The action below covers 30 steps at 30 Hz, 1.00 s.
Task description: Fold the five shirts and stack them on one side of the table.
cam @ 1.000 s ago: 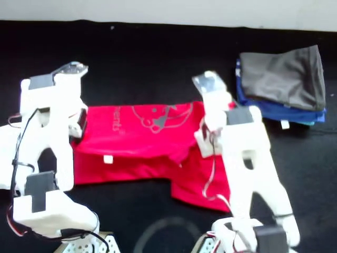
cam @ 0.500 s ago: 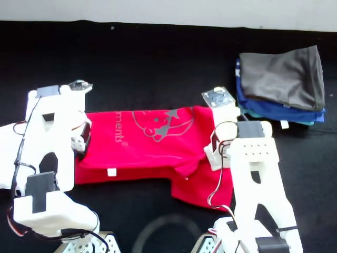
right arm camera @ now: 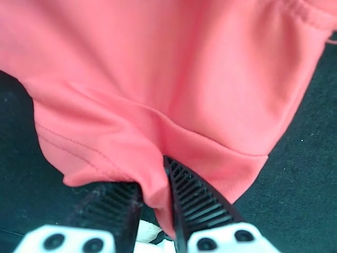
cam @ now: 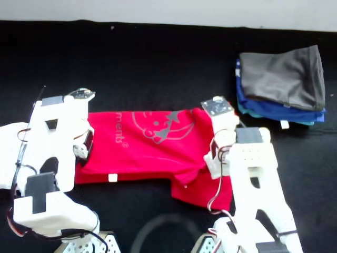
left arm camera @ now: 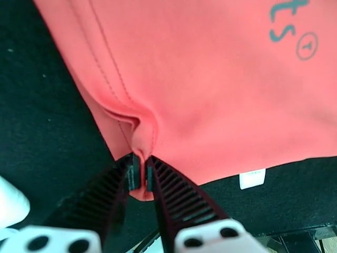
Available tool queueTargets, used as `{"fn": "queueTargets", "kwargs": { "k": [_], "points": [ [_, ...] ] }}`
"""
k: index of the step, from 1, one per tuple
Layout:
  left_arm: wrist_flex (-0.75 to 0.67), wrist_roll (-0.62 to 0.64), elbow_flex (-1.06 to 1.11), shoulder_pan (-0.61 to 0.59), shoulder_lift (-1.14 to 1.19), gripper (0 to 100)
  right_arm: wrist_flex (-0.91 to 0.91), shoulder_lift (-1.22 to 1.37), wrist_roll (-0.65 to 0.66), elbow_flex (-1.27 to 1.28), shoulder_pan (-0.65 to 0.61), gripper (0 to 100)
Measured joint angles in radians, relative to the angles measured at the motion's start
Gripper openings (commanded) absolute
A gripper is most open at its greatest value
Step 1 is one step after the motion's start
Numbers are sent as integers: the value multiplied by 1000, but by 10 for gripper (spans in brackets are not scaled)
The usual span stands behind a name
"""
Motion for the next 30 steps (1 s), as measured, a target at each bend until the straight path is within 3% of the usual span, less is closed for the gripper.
{"fn": "queueTargets", "kwargs": {
  "k": [4,7,11,15,26,30],
  "points": [
    [0,0,0,0,0,15,-2,-44,51,55,0,9],
    [0,0,0,0,0,76,-20,-51,80,94,0,17],
    [0,0,0,0,0,168,-28,-60,84,101,0,108],
    [0,0,-3,0,0,181,-21,-60,87,103,0,146],
    [89,0,-258,-18,0,181,290,-60,91,-187,0,148],
    [87,0,-281,-11,0,181,325,-60,91,-219,0,149]
  ]
}}
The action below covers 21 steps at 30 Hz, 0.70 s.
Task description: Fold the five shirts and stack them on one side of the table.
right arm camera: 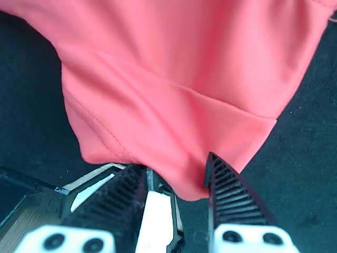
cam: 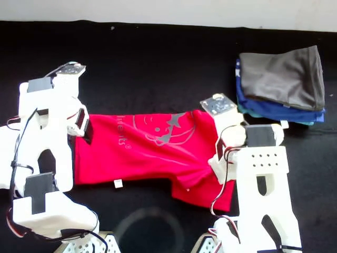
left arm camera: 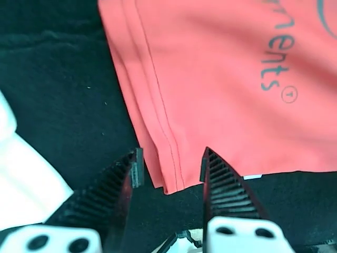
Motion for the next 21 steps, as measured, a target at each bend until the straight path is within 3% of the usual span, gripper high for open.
{"fn": "queueTargets", "kwargs": {
  "k": [4,10,21],
  "points": [
    [0,0,0,54,0,181,-80,0,0,63,0,152],
    [-25,0,0,130,15,181,-161,-2,0,130,0,275],
    [-37,0,0,129,221,181,-133,-2,-25,130,0,281]
  ]
}}
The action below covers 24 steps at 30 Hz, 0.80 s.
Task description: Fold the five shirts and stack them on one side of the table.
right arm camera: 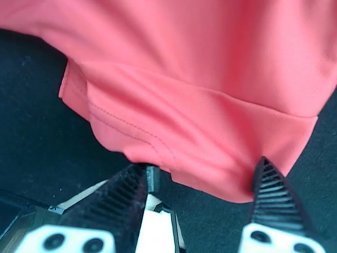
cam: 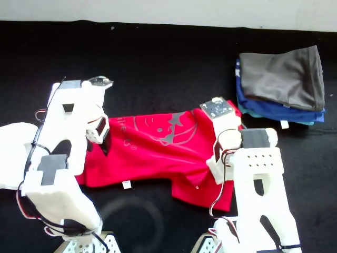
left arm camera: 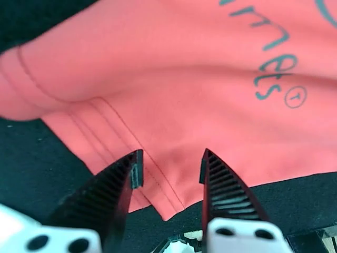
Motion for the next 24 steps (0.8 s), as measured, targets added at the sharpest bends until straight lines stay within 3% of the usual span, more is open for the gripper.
{"fn": "queueTargets", "kwargs": {
  "k": [7,12,24],
  "points": [
    [-35,3,0,0,17,178,5,0,-3,6,0,281],
    [-34,25,0,15,17,1,-49,0,-3,6,0,281],
    [282,41,-180,35,17,19,-89,0,-3,6,0,281]
  ]
}}
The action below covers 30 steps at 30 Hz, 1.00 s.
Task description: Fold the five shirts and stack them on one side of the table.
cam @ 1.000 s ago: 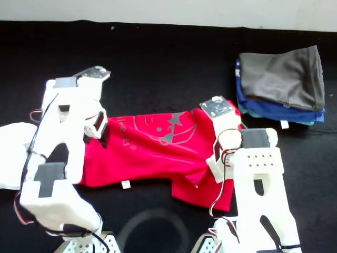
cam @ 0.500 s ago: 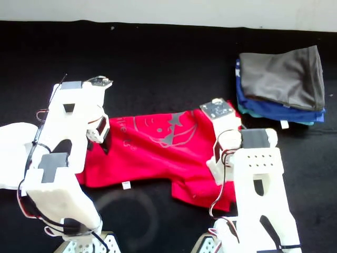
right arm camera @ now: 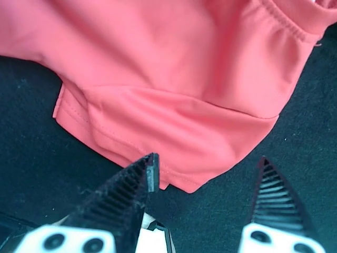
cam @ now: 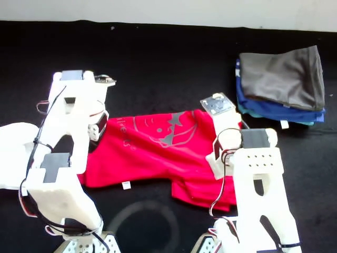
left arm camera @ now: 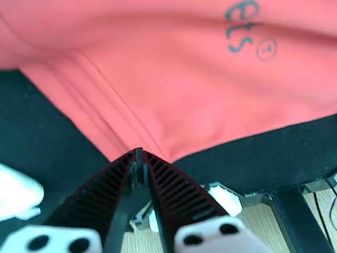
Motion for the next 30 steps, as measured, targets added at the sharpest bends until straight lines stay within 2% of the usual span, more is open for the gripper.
{"fn": "queueTargets", "kwargs": {
  "k": [4,7,10,15,19,24,30],
  "points": [
    [32,35,31,17,-3,140,0,0,0,0,0,281],
    [3,26,160,-6,-89,189,0,0,0,0,0,281],
    [-123,14,365,-58,-308,192,0,0,0,0,0,281],
    [-362,14,740,-72,-641,193,0,0,0,0,0,281],
    [-399,14,815,-74,-640,192,0,0,0,0,0,281],
    [-437,14,815,-78,-491,190,12,0,0,3,0,281],
    [-451,44,741,-152,-371,188,28,0,0,3,0,281]
  ]
}}
